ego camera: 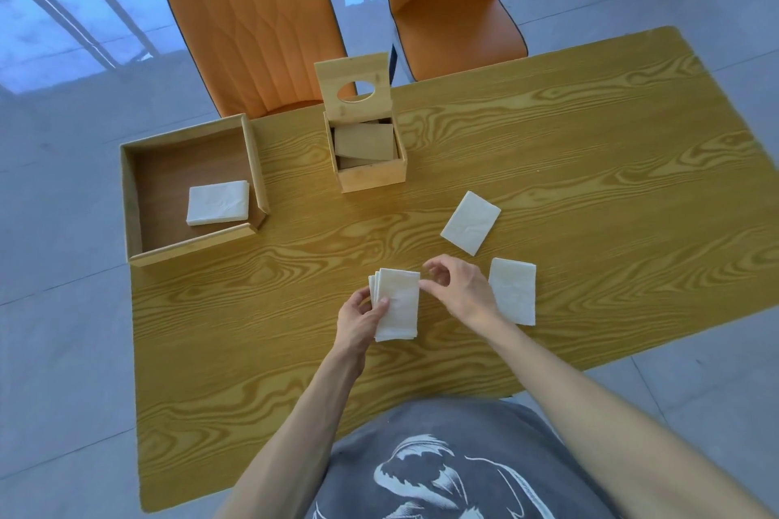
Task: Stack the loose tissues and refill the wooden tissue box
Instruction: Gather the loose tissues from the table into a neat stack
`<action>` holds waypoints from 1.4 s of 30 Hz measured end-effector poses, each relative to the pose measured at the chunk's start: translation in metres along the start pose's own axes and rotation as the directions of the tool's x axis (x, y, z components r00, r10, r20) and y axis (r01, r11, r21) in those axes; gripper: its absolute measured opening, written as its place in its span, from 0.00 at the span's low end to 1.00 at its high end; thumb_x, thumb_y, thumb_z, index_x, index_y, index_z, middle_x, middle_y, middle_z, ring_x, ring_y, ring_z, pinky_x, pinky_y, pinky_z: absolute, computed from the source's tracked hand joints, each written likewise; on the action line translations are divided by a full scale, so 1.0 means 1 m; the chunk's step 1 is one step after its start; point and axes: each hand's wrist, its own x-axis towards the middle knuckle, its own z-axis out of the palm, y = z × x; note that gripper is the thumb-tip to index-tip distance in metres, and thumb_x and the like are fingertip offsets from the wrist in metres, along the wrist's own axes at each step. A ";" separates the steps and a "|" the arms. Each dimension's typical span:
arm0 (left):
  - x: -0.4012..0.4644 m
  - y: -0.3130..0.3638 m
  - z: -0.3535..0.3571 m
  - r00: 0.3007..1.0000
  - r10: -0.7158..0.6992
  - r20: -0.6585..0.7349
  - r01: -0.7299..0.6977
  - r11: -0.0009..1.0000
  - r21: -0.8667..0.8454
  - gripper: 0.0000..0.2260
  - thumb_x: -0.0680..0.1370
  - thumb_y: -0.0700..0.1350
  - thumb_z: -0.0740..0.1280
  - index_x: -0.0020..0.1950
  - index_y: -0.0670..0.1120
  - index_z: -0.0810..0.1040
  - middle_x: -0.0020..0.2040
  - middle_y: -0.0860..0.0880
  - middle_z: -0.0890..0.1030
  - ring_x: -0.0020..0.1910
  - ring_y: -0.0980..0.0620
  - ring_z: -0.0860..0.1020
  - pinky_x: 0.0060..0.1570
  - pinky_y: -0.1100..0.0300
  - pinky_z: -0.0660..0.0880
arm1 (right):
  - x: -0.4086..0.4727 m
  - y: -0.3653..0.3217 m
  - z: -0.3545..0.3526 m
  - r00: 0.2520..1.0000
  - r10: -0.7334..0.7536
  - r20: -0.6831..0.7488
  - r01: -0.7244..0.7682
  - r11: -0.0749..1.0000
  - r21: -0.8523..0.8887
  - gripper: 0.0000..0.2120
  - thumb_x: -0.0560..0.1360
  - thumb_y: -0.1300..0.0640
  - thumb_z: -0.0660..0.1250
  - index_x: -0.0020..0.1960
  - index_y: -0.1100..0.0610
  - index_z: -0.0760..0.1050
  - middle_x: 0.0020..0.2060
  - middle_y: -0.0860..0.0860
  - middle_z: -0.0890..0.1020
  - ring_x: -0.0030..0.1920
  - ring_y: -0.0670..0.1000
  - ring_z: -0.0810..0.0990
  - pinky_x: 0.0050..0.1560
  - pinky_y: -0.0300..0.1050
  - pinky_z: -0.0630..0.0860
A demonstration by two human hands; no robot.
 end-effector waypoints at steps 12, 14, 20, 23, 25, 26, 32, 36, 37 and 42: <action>-0.001 -0.001 0.007 0.999 0.024 -0.023 -0.023 1.000 0.016 0.14 0.79 0.41 0.68 0.65 0.45 0.74 0.48 0.50 0.83 0.44 0.53 0.82 0.38 0.59 0.78 | -0.008 0.058 -0.047 0.935 0.205 -0.290 -0.268 0.943 -0.196 0.14 0.78 0.60 0.67 0.63 0.55 0.76 0.58 0.55 0.76 0.59 0.56 0.75 0.47 0.49 0.75; -0.003 -0.002 0.010 1.000 0.016 -0.007 -0.016 1.000 -0.004 0.15 0.79 0.41 0.68 0.65 0.45 0.73 0.48 0.50 0.83 0.45 0.52 0.82 0.40 0.56 0.80 | -0.007 0.065 -0.057 0.937 0.193 -0.291 -0.270 0.928 -0.255 0.19 0.76 0.63 0.68 0.66 0.56 0.74 0.60 0.57 0.74 0.61 0.58 0.73 0.51 0.51 0.76; -0.006 -0.004 0.019 1.000 0.003 0.029 -0.003 1.000 0.005 0.17 0.79 0.41 0.68 0.67 0.44 0.73 0.52 0.48 0.83 0.48 0.50 0.83 0.36 0.59 0.78 | -0.002 0.079 -0.074 0.954 0.219 -0.205 -0.286 0.870 -0.403 0.16 0.76 0.52 0.70 0.62 0.54 0.78 0.61 0.57 0.75 0.61 0.58 0.73 0.57 0.52 0.73; -0.007 -0.003 0.018 1.000 0.001 0.025 -0.001 1.000 0.019 0.17 0.79 0.42 0.67 0.68 0.44 0.73 0.53 0.48 0.83 0.48 0.49 0.83 0.32 0.62 0.77 | -0.005 0.078 -0.076 0.954 0.206 -0.217 -0.279 0.874 -0.397 0.12 0.75 0.49 0.70 0.56 0.53 0.79 0.58 0.56 0.78 0.59 0.57 0.75 0.56 0.52 0.71; -0.007 -0.003 0.018 1.000 -0.006 0.028 0.005 1.000 0.018 0.17 0.79 0.42 0.67 0.68 0.45 0.72 0.53 0.48 0.83 0.49 0.49 0.83 0.33 0.61 0.77 | -0.008 0.075 -0.076 0.961 0.185 -0.207 -0.250 0.903 -0.351 0.10 0.76 0.49 0.70 0.53 0.53 0.79 0.53 0.53 0.82 0.55 0.56 0.78 0.54 0.51 0.71; -0.007 -0.003 0.017 1.000 -0.007 0.031 0.007 1.000 0.016 0.17 0.79 0.42 0.67 0.68 0.45 0.72 0.54 0.48 0.83 0.50 0.48 0.83 0.34 0.61 0.77 | -0.009 0.072 -0.078 0.965 0.186 -0.184 -0.233 0.930 -0.284 0.09 0.76 0.49 0.70 0.52 0.53 0.79 0.50 0.52 0.83 0.53 0.55 0.80 0.52 0.50 0.72; -0.004 -0.003 0.015 0.998 -0.012 0.054 0.013 1.000 -0.012 0.15 0.80 0.44 0.66 0.67 0.46 0.73 0.55 0.46 0.83 0.51 0.46 0.83 0.41 0.53 0.79 | -0.013 0.048 -0.087 0.994 0.088 0.065 -0.096 0.986 0.133 0.07 0.75 0.53 0.71 0.51 0.53 0.81 0.44 0.47 0.83 0.44 0.46 0.80 0.42 0.38 0.74; -0.003 -0.003 0.014 0.997 -0.024 0.071 0.026 0.999 -0.019 0.13 0.81 0.43 0.65 0.66 0.47 0.73 0.51 0.48 0.84 0.47 0.48 0.83 0.43 0.51 0.80 | -0.011 0.029 -0.088 0.949 0.076 0.305 -0.207 0.881 0.426 0.08 0.76 0.57 0.72 0.53 0.59 0.80 0.45 0.52 0.84 0.44 0.49 0.83 0.38 0.38 0.79; -0.003 -0.003 0.014 0.997 -0.026 0.072 0.028 0.999 -0.020 0.13 0.81 0.43 0.65 0.66 0.47 0.73 0.51 0.48 0.84 0.47 0.48 0.83 0.43 0.50 0.80 | -0.011 0.025 -0.088 0.932 0.063 0.357 -0.226 0.871 0.436 0.09 0.76 0.57 0.71 0.55 0.60 0.80 0.46 0.53 0.85 0.44 0.49 0.84 0.38 0.39 0.80; -0.003 -0.002 0.013 0.994 -0.023 0.108 0.026 0.999 -0.027 0.13 0.81 0.43 0.65 0.66 0.46 0.74 0.51 0.48 0.85 0.45 0.49 0.83 0.45 0.49 0.79 | -0.005 0.007 -0.072 0.841 -0.001 0.542 -0.250 0.886 0.390 0.14 0.75 0.53 0.73 0.57 0.58 0.79 0.50 0.56 0.86 0.49 0.52 0.85 0.44 0.47 0.83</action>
